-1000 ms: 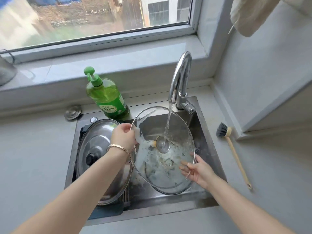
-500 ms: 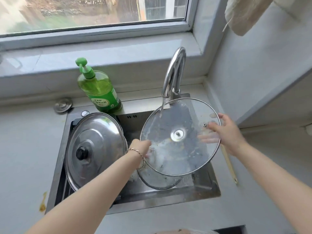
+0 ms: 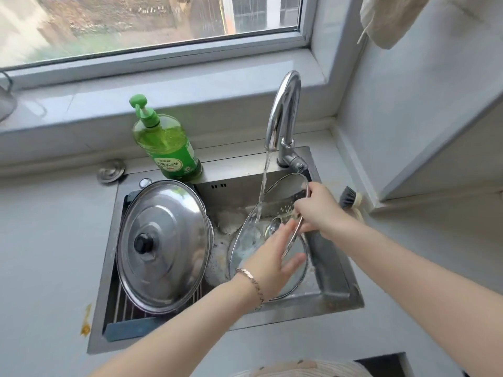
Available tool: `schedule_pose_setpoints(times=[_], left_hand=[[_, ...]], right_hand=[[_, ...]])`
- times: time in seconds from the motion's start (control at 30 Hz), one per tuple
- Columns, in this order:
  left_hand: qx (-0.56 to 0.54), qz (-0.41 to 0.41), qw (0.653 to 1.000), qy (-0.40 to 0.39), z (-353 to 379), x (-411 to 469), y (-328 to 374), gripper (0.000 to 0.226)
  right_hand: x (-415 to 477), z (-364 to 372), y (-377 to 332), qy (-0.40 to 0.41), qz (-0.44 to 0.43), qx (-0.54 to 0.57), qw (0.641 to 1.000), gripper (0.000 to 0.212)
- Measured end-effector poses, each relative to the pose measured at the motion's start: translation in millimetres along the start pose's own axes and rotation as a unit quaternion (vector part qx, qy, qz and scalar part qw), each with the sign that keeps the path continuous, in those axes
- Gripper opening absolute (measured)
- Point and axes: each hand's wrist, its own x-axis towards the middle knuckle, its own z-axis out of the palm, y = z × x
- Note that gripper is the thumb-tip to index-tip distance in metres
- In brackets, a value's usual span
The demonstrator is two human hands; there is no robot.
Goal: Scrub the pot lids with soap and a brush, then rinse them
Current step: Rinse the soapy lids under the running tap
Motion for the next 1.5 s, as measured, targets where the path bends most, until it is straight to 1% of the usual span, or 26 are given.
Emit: schedule_pose_setpoints(times=[0.1, 0.17, 0.2, 0.23, 0.27, 0.33, 0.37, 0.4, 0.43, 0.5, 0.57, 0.63, 0.67, 0.77, 0.8, 0.83, 0.9, 0.97, 1.0, 1.03, 1.17, 1.27, 1.33, 1.4, 1.47, 1.5], left_hand=[[-0.033, -0.013, 0.988, 0.148, -3.3, -4.6, 3.9, 0.047], [-0.092, -0.036, 0.975, 0.2, -12.2, -6.1, -0.8, 0.043], [-0.16, -0.058, 0.962, 0.215, -19.5, -3.8, -6.0, 0.041], [-0.248, -0.094, 0.938, 0.223, -28.5, -0.9, -9.8, 0.04], [-0.347, -0.143, 0.898, 0.227, -37.7, 2.5, -13.1, 0.039], [-0.524, -0.212, 0.793, 0.229, -54.3, 4.3, -16.9, 0.038], [-0.571, -0.217, 0.757, 0.231, -58.9, 1.5, -17.1, 0.038], [-0.601, -0.213, 0.735, 0.232, -60.3, -1.2, -16.6, 0.039], [-0.616, -0.204, 0.724, 0.232, -59.4, -3.2, -16.3, 0.04], [-0.624, -0.186, 0.724, 0.229, -55.2, -5.9, -13.1, 0.039], [-0.62, -0.172, 0.731, 0.227, -53.9, -5.8, -7.4, 0.036], [-0.615, -0.161, 0.736, 0.233, -57.2, -5.7, -3.5, 0.031], [-0.609, -0.157, 0.739, 0.24, -59.4, -5.9, -2.8, 0.03], [-0.584, -0.154, 0.754, 0.258, -66.7, -6.2, -1.7, 0.029], [-0.577, -0.156, 0.757, 0.263, -69.0, -6.2, -2.0, 0.03], [-0.574, -0.158, 0.758, 0.267, -71.4, -6.2, -2.8, 0.032], [-0.584, -0.158, 0.749, 0.269, -76.6, -8.4, -6.4, 0.036], [-0.616, -0.154, 0.725, 0.266, -81.1, -12.5, -12.7, 0.041], [-0.632, -0.154, 0.711, 0.265, -82.4, -14.6, -15.7, 0.042], [-0.643, -0.154, 0.701, 0.266, -82.7, -16.1, -18.4, 0.042], [-0.649, -0.165, 0.69, 0.275, -78.6, -13.1, -17.4, 0.041], [-0.682, -0.165, 0.654, 0.284, -78.1, -2.6, -10.0, 0.041], [-0.692, -0.165, 0.638, 0.294, -79.9, 5.7, -6.3, 0.039], [-0.69, -0.165, 0.638, 0.299, -80.9, 10.1, -6.2, 0.038], [-0.699, -0.16, 0.633, 0.291, -81.6, 9.2, -7.3, 0.04], [-0.704, -0.156, 0.631, 0.287, -81.8, 7.0, -7.7, 0.041]], right_hand=[[-4.2, 19.1, -9.4, -0.005, -0.058, 0.016, 0.998, 0.029], [-7.6, 26.5, -13.0, -0.039, -0.09, 0.057, 0.994, 0.035], [-8.2, 28.2, -11.5, -0.07, -0.092, 0.087, 0.99, 0.037], [-7.8, 28.6, -6.2, -0.092, -0.089, 0.114, 0.985, 0.035], [-7.0, 28.2, 2.3, -0.098, -0.086, 0.121, 0.984, 0.033], [-2.6, 27.4, 26.8, -0.057, -0.091, 0.05, 0.993, 0.035], [-2.5, 28.0, 37.5, -0.032, -0.098, -0.006, 0.995, 0.036], [-3.3, 30.6, 44.4, -0.021, -0.109, -0.057, 0.992, 0.038], [-3.8, 35.6, 47.6, -0.022, -0.126, -0.1, 0.987, 0.039], [-5.6, 48.2, 40.8, -0.02, -0.151, -0.173, 0.973, 0.037], [0.7, 56.6, 26.7, 0.031, -0.157, -0.223, 0.962, 0.034], [12.2, 59.6, 11.9, 0.061, -0.12, -0.262, 0.956, 0.037], [19.2, 60.3, 5.0, 0.05, -0.085, -0.266, 0.959, 0.042], [35.4, 67.9, -10.7, -0.025, 0.046, -0.174, 0.983, 0.055], [37.2, 72.1, -12.4, -0.031, 0.061, -0.135, 0.988, 0.058], [36.7, 76.5, -12.7, -0.023, 0.052, -0.115, 0.992, 0.059], [25.9, 81.2, -6.1, 0.036, -0.044, -0.126, 0.99, 0.056], [14.0, 80.1, 4.2, 0.086, -0.158, -0.135, 0.974, 0.041], [11.1, 78.1, 7.1, 0.09, -0.187, -0.131, 0.969, 0.036], [14.6, 76.6, 8.3, 0.088, -0.189, -0.126, 0.97, 0.034], [31.0, 78.4, 3.8, 0.061, -0.105, -0.137, 0.983, 0.035], [14.8, 92.6, 9.2, 0.115, -0.15, -0.088, 0.978, 0.044], [-7.7, 102.3, 14.8, 0.06, -0.157, -0.123, 0.978, 0.056], [-22.9, 102.1, 24.9, -0.024, -0.208, -0.186, 0.96, 0.069], [-17.7, 87.9, 37.8, -0.06, -0.242, -0.228, 0.941, 0.081], [-7.1, 79.4, 43.6, -0.066, -0.224, -0.228, 0.945, 0.083]])
